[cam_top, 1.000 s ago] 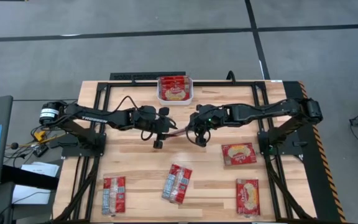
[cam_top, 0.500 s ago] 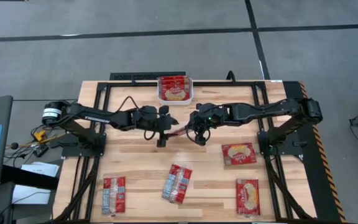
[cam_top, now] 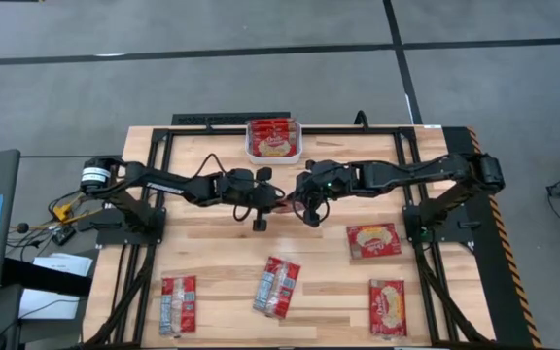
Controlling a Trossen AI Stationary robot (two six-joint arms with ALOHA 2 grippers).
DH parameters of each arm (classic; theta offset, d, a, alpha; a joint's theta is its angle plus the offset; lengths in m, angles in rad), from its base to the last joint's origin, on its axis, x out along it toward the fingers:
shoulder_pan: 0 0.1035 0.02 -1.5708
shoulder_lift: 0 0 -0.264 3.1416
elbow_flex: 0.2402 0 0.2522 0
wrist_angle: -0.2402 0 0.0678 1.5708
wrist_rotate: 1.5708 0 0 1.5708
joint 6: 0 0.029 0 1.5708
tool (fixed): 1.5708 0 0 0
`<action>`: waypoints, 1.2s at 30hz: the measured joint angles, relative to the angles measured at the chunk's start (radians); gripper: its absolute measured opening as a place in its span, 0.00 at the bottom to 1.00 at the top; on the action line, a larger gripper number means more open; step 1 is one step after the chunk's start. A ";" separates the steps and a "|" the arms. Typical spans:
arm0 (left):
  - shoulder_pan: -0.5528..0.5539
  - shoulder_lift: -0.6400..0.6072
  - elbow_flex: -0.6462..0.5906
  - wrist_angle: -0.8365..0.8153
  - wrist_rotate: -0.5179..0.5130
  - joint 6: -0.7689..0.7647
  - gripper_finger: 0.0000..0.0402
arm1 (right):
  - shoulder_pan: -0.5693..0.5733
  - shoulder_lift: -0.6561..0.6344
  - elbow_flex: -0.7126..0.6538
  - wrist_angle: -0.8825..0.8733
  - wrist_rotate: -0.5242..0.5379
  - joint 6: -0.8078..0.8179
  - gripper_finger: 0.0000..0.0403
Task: Sort popcorn bags into baskets
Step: Put the red popcorn bag into the white bin
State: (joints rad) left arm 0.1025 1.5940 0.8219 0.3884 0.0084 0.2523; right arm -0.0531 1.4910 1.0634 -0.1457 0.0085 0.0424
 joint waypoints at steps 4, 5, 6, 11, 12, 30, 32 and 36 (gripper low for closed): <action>0.001 0.001 -0.001 -0.025 -0.067 -0.024 0.02 | 0.014 -0.033 0.001 -0.034 0.024 0.011 0.19; 0.001 0.001 -0.002 -0.024 -0.081 -0.031 0.02 | 0.018 -0.046 0.000 -0.045 0.037 0.016 0.22; 0.001 -0.003 -0.008 -0.021 -0.084 -0.037 0.02 | 0.023 -0.062 -0.007 -0.063 0.061 0.024 0.25; 0.001 -0.010 -0.009 -0.026 -0.085 -0.059 0.02 | 0.053 -0.179 -0.128 -0.026 0.232 0.073 0.37; 0.001 -0.011 -0.009 -0.023 -0.085 -0.060 0.01 | 0.056 -0.209 -0.172 0.024 0.257 0.094 0.39; 0.037 -0.005 -0.122 0.617 -0.013 -0.229 0.02 | 0.134 -0.177 -0.826 1.147 0.324 0.274 0.47; 0.058 -0.005 -0.181 0.769 -0.017 -0.284 0.01 | 0.137 -0.134 -0.813 1.193 0.339 0.249 0.46; 0.079 -0.005 -0.290 1.025 -0.013 -0.349 0.01 | 0.134 -0.050 -0.780 1.348 0.341 0.180 0.44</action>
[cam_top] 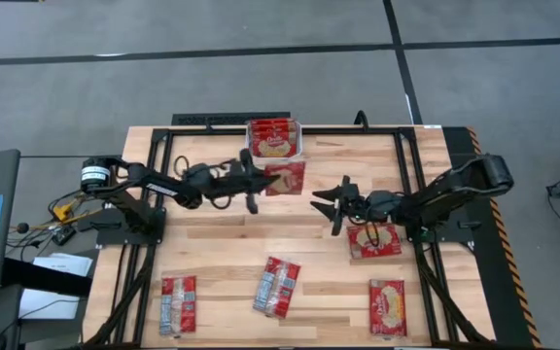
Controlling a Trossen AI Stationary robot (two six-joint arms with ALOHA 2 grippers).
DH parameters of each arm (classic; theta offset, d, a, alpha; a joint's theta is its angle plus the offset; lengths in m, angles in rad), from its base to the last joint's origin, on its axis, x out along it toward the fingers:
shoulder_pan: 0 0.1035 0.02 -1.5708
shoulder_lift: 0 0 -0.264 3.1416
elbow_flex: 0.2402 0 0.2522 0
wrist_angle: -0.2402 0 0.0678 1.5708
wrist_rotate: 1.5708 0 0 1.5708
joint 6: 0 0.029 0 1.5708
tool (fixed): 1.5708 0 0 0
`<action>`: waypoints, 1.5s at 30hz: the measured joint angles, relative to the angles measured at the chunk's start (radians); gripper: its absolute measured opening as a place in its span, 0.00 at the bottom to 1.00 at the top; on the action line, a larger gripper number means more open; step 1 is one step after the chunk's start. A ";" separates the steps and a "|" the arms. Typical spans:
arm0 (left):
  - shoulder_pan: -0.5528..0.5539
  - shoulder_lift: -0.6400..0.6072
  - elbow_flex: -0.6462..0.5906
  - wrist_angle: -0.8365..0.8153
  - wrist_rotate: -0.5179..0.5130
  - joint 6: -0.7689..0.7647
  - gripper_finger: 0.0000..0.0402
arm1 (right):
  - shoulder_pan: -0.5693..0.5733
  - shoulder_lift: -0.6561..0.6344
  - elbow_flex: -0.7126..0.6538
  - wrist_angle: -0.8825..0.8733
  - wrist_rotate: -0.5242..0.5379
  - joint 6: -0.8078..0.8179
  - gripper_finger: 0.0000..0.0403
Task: Sort popcorn bags into baskets
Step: Put the red popcorn bag into the white bin
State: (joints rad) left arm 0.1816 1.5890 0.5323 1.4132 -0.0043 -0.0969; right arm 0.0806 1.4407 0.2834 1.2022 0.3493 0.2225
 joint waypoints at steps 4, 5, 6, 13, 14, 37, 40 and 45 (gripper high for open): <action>0.003 -0.001 -0.061 0.157 0.001 -0.021 0.02 | -0.027 0.087 0.045 0.145 -0.002 -0.056 0.44; 0.004 -0.001 -0.063 0.153 0.001 -0.021 0.02 | -0.037 0.109 0.058 0.176 -0.002 -0.056 0.45; 0.004 -0.001 -0.062 0.150 0.001 -0.021 0.02 | -0.046 0.133 0.072 0.203 -0.003 -0.054 0.46; 0.002 -0.001 -0.033 0.151 0.042 -0.021 0.02 | -0.085 0.272 0.167 0.320 -0.078 0.009 0.58; 0.002 -0.001 -0.025 0.151 0.054 -0.021 0.02 | -0.090 0.285 0.174 0.323 -0.091 0.012 0.60; 0.011 0.000 -0.004 -0.281 -0.012 0.120 0.29 | -0.166 0.178 0.231 -0.277 -0.250 0.055 0.05; 0.027 0.000 -0.004 -0.343 -0.021 0.130 0.37 | -0.169 0.081 0.231 -0.546 -0.250 0.065 0.05; 0.048 0.000 0.005 -0.380 0.100 0.123 0.47 | -0.169 -0.046 0.300 -0.975 -0.249 0.039 0.05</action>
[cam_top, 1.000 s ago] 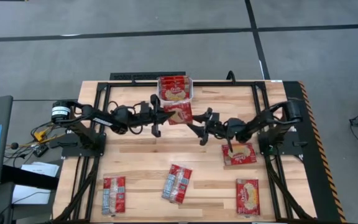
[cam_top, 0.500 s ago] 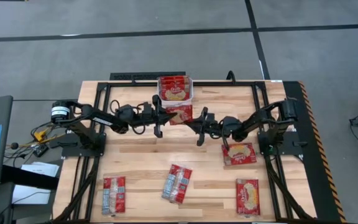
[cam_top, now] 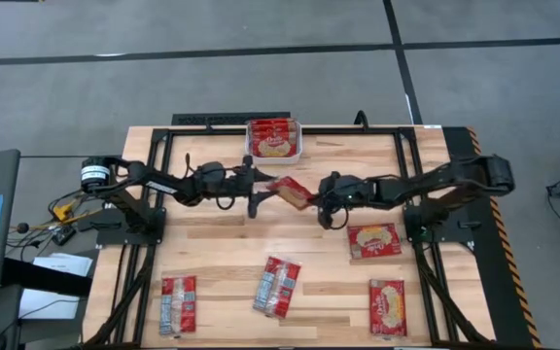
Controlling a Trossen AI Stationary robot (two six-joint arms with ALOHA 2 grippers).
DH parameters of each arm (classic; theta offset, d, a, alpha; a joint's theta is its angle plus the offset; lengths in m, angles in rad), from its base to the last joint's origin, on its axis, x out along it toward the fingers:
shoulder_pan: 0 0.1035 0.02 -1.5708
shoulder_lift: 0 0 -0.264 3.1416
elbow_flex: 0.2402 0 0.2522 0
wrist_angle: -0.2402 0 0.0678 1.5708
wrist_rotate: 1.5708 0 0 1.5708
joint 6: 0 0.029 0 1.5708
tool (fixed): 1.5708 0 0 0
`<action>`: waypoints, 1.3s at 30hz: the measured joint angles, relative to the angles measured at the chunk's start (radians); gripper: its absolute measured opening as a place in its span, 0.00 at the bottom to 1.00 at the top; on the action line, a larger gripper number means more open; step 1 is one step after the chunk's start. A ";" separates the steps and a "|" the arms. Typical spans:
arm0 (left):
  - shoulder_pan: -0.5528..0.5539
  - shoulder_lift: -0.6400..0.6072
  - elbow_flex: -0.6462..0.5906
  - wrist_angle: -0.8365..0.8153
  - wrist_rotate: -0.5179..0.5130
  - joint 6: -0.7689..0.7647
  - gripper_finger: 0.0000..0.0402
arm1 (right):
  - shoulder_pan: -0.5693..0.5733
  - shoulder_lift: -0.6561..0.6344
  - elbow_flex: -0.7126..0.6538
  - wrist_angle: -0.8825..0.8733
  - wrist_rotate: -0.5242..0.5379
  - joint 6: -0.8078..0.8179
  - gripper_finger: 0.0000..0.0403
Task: Sort popcorn bags into baskets
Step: Put the red popcorn bag into the white bin
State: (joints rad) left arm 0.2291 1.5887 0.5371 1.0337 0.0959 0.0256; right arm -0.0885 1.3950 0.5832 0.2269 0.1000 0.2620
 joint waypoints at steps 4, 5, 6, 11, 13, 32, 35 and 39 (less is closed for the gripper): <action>0.003 0.000 0.104 -0.210 0.122 -0.036 0.48 | 0.002 -0.015 0.103 -0.271 -0.044 -0.057 0.05; 0.001 0.000 0.140 -0.294 0.137 -0.026 0.47 | 0.005 -0.015 0.129 -0.317 -0.056 -0.075 0.05; -0.002 0.000 0.176 -0.381 0.143 -0.011 0.46 | 0.008 -0.011 0.155 -0.353 -0.063 -0.089 0.05; -0.010 0.000 0.325 -0.668 0.143 0.086 0.40 | 0.036 0.039 0.265 -0.483 -0.070 -0.146 0.05; -0.010 0.000 0.357 -0.725 0.145 0.099 0.35 | 0.050 0.057 0.300 -0.508 -0.065 -0.163 0.05; -0.017 -0.002 0.405 -0.842 0.087 0.174 0.01 | 0.116 -0.019 0.328 -0.627 0.188 -0.084 0.20; -0.007 -0.005 0.405 -0.817 0.004 0.198 0.01 | 0.124 -0.033 0.329 -0.645 0.327 -0.043 0.23; 0.049 -0.027 0.404 -0.756 -0.039 0.220 0.01 | 0.125 -0.050 0.328 -0.664 0.480 0.008 0.25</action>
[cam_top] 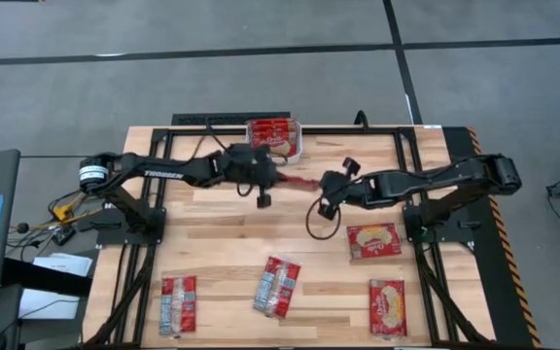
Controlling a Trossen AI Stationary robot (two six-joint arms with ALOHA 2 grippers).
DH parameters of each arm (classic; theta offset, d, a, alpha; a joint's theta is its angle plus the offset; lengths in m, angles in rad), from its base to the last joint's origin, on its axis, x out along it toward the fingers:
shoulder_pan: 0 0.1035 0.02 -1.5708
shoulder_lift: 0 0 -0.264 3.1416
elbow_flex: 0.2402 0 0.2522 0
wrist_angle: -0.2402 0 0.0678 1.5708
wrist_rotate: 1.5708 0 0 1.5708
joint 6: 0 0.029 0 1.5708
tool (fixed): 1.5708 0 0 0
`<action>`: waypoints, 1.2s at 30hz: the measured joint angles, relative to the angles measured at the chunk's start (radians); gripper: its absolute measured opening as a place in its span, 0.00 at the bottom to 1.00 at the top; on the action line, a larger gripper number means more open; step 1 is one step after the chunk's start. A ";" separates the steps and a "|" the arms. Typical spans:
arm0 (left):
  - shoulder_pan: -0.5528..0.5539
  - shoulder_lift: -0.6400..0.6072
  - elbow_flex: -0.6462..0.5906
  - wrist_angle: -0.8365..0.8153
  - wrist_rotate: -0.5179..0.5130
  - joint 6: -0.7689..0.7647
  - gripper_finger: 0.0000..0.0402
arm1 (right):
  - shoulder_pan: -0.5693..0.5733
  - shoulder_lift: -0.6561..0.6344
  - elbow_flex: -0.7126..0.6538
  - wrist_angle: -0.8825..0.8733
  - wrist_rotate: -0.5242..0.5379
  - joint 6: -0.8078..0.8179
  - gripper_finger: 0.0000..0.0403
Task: Sort popcorn bags into baskets
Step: Put the red popcorn bag into the white bin
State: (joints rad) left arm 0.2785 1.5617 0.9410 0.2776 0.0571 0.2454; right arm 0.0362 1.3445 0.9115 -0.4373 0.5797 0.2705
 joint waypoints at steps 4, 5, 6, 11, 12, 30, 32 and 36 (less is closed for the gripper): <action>0.105 -0.034 0.001 0.043 0.020 -0.005 0.00 | 0.001 -0.008 -0.001 -0.018 0.025 0.014 0.26; 0.135 -0.036 0.001 0.056 0.030 -0.010 0.00 | 0.001 -0.007 -0.001 -0.028 0.025 0.017 0.26; 0.166 -0.035 0.002 0.066 0.035 -0.015 0.00 | 0.002 -0.007 -0.002 -0.029 0.025 0.017 0.25; 0.314 -0.006 0.001 0.054 0.198 -0.038 0.00 | 0.000 -0.002 -0.002 -0.022 0.026 0.019 0.25; 0.338 0.005 0.001 0.045 0.231 -0.037 0.00 | -0.002 -0.002 -0.002 -0.018 0.026 0.019 0.25; 0.505 0.126 0.001 0.190 0.401 -0.018 0.00 | -0.061 -0.002 -0.002 -0.008 0.024 0.017 0.25; 0.511 0.126 0.001 0.175 0.416 -0.012 0.00 | -0.075 -0.002 -0.002 0.002 0.024 0.013 0.25; 0.511 0.126 0.000 0.115 0.409 0.033 0.01 | -0.105 -0.002 -0.002 0.049 0.018 -0.009 0.25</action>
State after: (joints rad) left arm 0.7898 1.6878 0.9405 0.3924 0.4656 0.2785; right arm -0.0690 1.3426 0.9096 -0.3883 0.5980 0.2613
